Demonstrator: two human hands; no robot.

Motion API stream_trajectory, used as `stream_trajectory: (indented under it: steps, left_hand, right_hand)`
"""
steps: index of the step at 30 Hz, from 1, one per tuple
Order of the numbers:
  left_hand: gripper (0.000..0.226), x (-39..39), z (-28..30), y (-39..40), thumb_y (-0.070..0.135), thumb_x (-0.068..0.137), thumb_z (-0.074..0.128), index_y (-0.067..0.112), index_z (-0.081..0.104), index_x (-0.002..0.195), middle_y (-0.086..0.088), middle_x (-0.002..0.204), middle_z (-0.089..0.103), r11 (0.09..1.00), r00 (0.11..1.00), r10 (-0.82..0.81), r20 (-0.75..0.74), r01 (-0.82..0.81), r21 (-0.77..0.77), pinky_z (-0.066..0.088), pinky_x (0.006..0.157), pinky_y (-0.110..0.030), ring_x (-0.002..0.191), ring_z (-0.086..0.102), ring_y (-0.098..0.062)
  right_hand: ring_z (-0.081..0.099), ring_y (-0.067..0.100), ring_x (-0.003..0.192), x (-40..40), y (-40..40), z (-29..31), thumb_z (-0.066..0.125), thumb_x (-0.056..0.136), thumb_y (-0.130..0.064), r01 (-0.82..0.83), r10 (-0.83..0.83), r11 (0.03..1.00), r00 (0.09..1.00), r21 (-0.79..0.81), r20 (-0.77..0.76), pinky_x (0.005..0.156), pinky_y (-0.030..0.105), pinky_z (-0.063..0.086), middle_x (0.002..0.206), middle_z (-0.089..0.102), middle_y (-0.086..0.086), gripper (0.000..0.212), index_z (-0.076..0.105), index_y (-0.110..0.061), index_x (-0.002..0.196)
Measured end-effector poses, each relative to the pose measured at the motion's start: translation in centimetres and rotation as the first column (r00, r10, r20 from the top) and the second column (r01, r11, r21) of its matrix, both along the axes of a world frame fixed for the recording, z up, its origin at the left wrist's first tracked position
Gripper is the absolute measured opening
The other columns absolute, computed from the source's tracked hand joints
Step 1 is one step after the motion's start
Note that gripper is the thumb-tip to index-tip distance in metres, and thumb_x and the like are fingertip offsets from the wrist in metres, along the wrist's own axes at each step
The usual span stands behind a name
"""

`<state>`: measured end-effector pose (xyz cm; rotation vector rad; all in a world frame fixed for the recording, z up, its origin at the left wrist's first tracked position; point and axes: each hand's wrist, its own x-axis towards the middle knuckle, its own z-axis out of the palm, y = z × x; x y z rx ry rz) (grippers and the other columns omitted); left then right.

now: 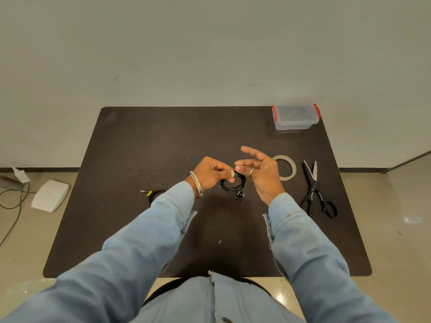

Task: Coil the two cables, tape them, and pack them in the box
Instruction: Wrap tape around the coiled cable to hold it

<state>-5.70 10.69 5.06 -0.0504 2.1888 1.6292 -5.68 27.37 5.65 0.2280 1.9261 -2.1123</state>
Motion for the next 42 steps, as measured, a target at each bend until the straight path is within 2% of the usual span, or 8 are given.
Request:
stream_trajectory:
  steps: [6, 11, 16, 23, 28, 37, 40, 42]
  left_hand:
    - [0.013, 0.2, 0.3, 0.1, 0.006, 0.083, 0.066, 0.011, 0.074, 0.074, 0.004, 0.064, 0.072, 0.993, 0.985, 0.078, 0.154, -0.091, 0.082, 0.045, 0.093, -0.028, 0.074, 0.065, -0.007]
    - [0.012, 0.0, 0.8, 0.8, 0.005, 0.085, 0.063, -0.004, 0.07, 0.089, 0.008, 0.049, 0.065, 0.968, 0.944, 0.218, 0.249, -0.241, 0.066, 0.043, 0.046, -0.009, 0.049, 0.058, 0.004]
    - [0.014, -0.2, 0.4, 0.9, 0.014, 0.084, 0.066, 0.015, 0.068, 0.071, 0.007, 0.052, 0.066, 0.952, 0.864, 0.245, 0.44, -0.299, 0.058, 0.035, 0.067, -0.028, 0.072, 0.051, -0.015]
    - [0.015, -0.5, 0.3, 0.9, 0.022, 0.09, 0.057, 0.02, 0.063, 0.076, 0.01, 0.053, 0.064, 0.938, 0.745, 0.124, 0.655, -0.305, 0.168, 0.033, 0.092, -0.04, 0.071, 0.048, -0.008]
    - [0.026, -0.9, 0.6, 0.5, 0.045, 0.084, 0.062, 0.02, 0.065, 0.075, 0.009, 0.062, 0.064, 0.982, 0.779, 0.059, 0.624, -0.158, 0.105, 0.032, 0.097, -0.047, 0.079, 0.053, -0.013]
    - [0.018, -0.7, 0.6, 0.8, 0.03, 0.09, 0.061, 0.017, 0.067, 0.078, 0.01, 0.049, 0.059, 0.979, 0.858, 0.14, 0.494, -0.194, 0.06, 0.035, 0.09, -0.043, 0.068, 0.052, -0.009]
    - [0.022, -0.9, 0.5, 0.3, 0.032, 0.09, 0.059, 0.015, 0.069, 0.081, 0.01, 0.052, 0.058, 0.979, 0.909, 0.17, 0.381, -0.199, 0.037, 0.039, 0.076, -0.031, 0.074, 0.05, -0.012]
    - [0.025, -0.9, 0.2, 0.2, 0.027, 0.091, 0.058, 0.012, 0.068, 0.074, 0.008, 0.053, 0.058, 0.979, 0.942, 0.179, 0.285, -0.198, 0.04, 0.044, 0.053, -0.015, 0.069, 0.05, -0.011]
  right_hand:
    - [0.071, 0.02, 0.082, 0.1, -0.1, 0.1, 0.07, 0.076, 0.009, -0.014, 0.02, 0.996, 0.997, 0.086, -0.068, 0.082, 0.029, 0.057, 0.083, 0.072, 0.01, 0.05, 0.06, -0.011, 0.121]
    - [0.072, 0.015, 0.081, 0.4, -0.2, -0.3, 0.074, 0.073, 0.007, -0.041, 0.109, 0.957, 0.969, 0.288, -0.224, 0.087, 0.034, 0.055, 0.08, 0.074, 0.003, 0.046, 0.063, -0.018, 0.11]
    - [0.069, 0.002, 0.087, 1.0, 0.1, -1.1, 0.074, 0.073, 0.007, -0.02, 0.2, 0.889, 0.915, 0.457, -0.35, 0.105, 0.029, 0.042, 0.076, 0.073, -0.007, 0.044, 0.066, -0.019, 0.107]
    - [0.071, 0.012, 0.086, 0.9, 1.0, -1.3, 0.065, 0.076, 0.016, -0.04, 0.215, 0.902, 0.905, 0.431, -0.366, 0.091, 0.036, 0.055, 0.078, 0.073, 0.002, 0.048, 0.064, -0.01, 0.116]
    - [0.071, 0.011, 0.082, 0.3, 1.4, -1.4, 0.057, 0.072, 0.026, -0.075, 0.299, 0.871, 0.865, 0.485, -0.402, 0.087, 0.021, 0.054, 0.077, 0.072, 0.002, 0.065, 0.06, -0.014, 0.123]
    - [0.065, 0.013, 0.105, 0.5, 2.8, -1.5, 0.049, 0.072, 0.026, -0.183, 0.462, 0.797, 0.799, 0.575, -0.385, 0.1, 0.022, 0.045, 0.085, 0.075, 0.006, 0.078, 0.044, -0.013, 0.14]
    - [0.067, 0.02, 0.104, 1.2, 3.7, -1.5, 0.05, 0.081, 0.023, -0.135, 0.238, 0.936, 0.923, 0.325, -0.303, 0.098, 0.037, 0.049, 0.086, 0.074, 0.015, 0.064, 0.048, -0.011, 0.135]
    - [0.068, 0.026, 0.1, 1.2, 3.5, -1.0, 0.059, 0.083, 0.015, -0.005, 0.027, 0.996, 0.97, 0.092, -0.243, 0.094, 0.04, 0.052, 0.095, 0.072, 0.017, 0.05, 0.056, -0.01, 0.126]
